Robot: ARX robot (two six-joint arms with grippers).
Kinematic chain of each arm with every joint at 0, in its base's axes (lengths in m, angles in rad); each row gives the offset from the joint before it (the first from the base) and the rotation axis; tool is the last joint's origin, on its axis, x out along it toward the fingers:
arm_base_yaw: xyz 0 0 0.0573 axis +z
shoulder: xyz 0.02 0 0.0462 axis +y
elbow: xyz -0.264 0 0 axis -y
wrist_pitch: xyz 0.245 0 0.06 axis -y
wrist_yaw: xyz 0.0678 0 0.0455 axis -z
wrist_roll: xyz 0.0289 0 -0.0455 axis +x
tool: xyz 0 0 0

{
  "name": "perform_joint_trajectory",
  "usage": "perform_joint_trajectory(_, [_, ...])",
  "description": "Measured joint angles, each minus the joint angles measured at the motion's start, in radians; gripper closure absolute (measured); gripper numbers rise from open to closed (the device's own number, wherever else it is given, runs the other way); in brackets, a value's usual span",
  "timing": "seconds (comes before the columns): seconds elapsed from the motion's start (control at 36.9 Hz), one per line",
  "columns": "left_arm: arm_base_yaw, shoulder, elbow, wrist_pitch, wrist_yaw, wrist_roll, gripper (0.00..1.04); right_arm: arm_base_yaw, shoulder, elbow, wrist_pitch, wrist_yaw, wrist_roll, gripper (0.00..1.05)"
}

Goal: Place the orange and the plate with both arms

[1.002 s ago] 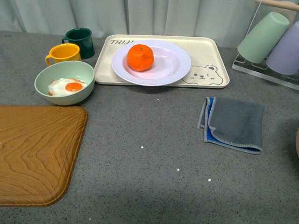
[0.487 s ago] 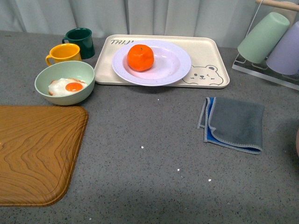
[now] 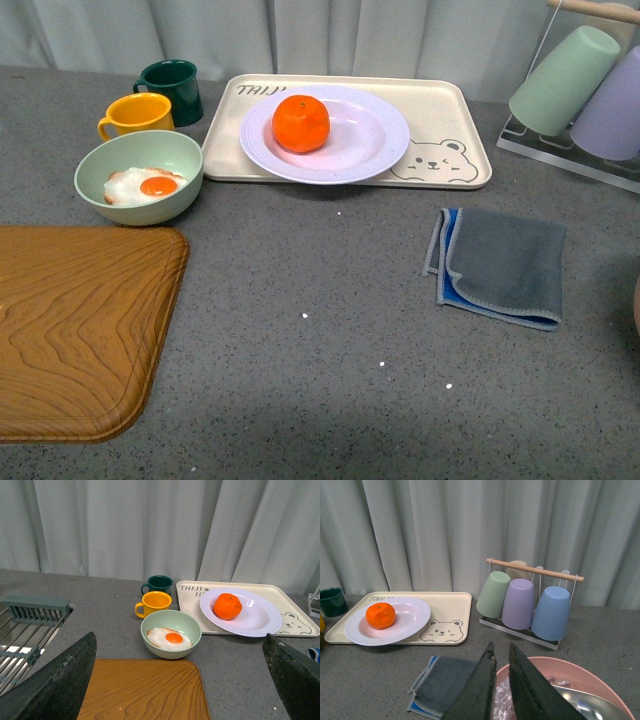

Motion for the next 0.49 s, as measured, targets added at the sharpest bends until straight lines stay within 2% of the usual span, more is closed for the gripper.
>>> perform_joint_trajectory(0.11, [0.000,0.000,0.000,0.000,0.000,0.000,0.07,0.000,-0.001,0.000,0.000,0.000,0.000,0.74])
perform_joint_trajectory(0.22, [0.000,0.000,0.000,0.000,0.000,0.000,0.07,0.000,-0.001,0.000,0.000,0.000,0.000,0.59])
perform_joint_trajectory(0.27, [0.000,0.000,0.000,0.000,0.000,0.000,0.07,0.000,-0.001,0.000,0.000,0.000,0.000,0.47])
perform_joint_trajectory(0.32, [0.000,0.000,0.000,0.000,0.000,0.000,0.07,0.000,-0.001,0.000,0.000,0.000,0.000,0.40])
perform_joint_trajectory(0.46, [0.000,0.000,0.000,0.000,0.000,0.000,0.07,0.000,-0.001,0.000,0.000,0.000,0.000,0.10])
perform_joint_trajectory(0.49, [0.000,0.000,0.000,0.000,0.000,0.000,0.07,0.000,-0.001,0.000,0.000,0.000,0.001,0.07])
